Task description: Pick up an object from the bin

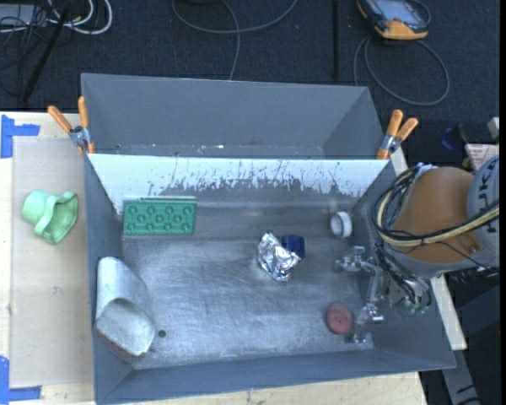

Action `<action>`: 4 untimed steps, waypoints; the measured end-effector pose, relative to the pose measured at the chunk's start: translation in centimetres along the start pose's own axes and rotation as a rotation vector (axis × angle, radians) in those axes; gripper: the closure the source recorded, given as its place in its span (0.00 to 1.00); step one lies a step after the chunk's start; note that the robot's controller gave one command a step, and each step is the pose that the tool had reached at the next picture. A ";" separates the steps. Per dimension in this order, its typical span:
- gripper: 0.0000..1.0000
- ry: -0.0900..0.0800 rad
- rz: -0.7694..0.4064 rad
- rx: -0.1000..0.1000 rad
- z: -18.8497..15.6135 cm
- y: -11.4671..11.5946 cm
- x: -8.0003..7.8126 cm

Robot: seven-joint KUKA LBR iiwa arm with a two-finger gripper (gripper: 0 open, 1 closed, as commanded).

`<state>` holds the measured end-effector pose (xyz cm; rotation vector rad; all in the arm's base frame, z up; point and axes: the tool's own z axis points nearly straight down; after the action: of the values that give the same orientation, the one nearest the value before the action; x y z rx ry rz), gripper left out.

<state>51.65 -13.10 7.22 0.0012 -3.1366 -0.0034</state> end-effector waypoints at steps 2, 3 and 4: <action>1.00 -0.009 -0.567 0.005 -12.7 2.5 -1.5; 0.00 -0.005 -0.564 0.002 -12.5 2.5 -1.4; 0.00 -0.020 -0.410 0.006 0.1 4.2 2.1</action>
Offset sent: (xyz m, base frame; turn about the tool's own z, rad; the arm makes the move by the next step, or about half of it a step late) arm 0.0000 0.0000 0.0000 0.0000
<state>49.52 -8.85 7.09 0.6445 -3.0901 0.0044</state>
